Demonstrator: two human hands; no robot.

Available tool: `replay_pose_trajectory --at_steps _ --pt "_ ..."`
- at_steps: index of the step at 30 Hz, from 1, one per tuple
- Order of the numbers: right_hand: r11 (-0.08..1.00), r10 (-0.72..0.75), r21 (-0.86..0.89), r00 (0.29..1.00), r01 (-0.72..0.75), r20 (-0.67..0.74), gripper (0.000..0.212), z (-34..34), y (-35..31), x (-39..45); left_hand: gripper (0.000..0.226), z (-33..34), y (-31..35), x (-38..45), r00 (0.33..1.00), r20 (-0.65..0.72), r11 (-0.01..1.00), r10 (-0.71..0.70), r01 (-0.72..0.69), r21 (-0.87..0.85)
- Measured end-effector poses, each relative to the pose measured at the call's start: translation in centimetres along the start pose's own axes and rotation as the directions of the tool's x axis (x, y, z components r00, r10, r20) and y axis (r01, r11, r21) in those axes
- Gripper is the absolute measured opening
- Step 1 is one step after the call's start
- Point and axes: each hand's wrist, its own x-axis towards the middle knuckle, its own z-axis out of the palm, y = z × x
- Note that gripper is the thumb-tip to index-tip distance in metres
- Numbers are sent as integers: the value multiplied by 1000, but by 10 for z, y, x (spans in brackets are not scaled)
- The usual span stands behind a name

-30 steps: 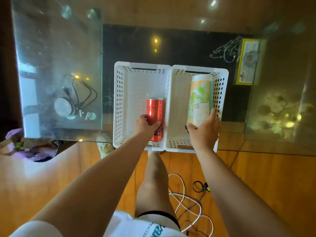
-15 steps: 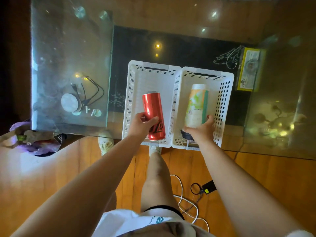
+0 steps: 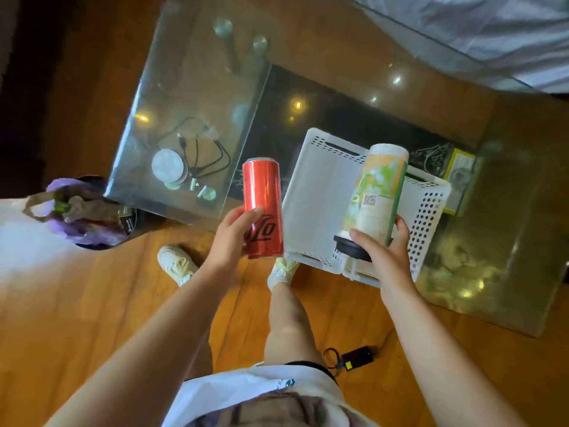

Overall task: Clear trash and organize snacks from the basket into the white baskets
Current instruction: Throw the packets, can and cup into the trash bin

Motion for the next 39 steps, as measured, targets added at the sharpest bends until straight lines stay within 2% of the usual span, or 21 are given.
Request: replay_pose_trajectory --at_steps 6,9,13,18,21,23,30,34,39 --pt "1000 -1 -9 964 3 267 80 105 -36 -63 62 -103 14 -24 987 -102 963 -124 95 -251" --pt "998 18 -61 911 8 412 79 173 -43 -93 45 -170 11 -30 967 -185 924 -175 96 -369" --pt "987 107 -158 845 -27 523 90 258 -40 -126 25 -262 3 -35 931 -283 913 -229 104 -394" --pt "957 234 -283 764 -70 602 84 352 -22 -147 25 -364 -16 -31 861 -378 854 -340 114 -508" --pt "917 348 -381 705 -118 619 79 396 -8 -149 25 -401 -34 -16 809 -393 788 -437 133 -602" --pt "892 397 -432 690 -134 605 74 424 3 -143 20 -415 -46 1 789 -391 764 -474 148 -627" --pt "772 480 -626 744 -107 465 55 506 38 -105 21 -422 -78 64 761 -335 716 -555 232 -659" --pt "728 486 -680 764 -85 424 53 542 49 -85 25 -425 -85 97 748 -323 674 -580 217 -706" --pt "641 476 -767 785 -1 397 60 578 51 -62 35 -433 -92 123 773 -270 613 -574 187 -768"
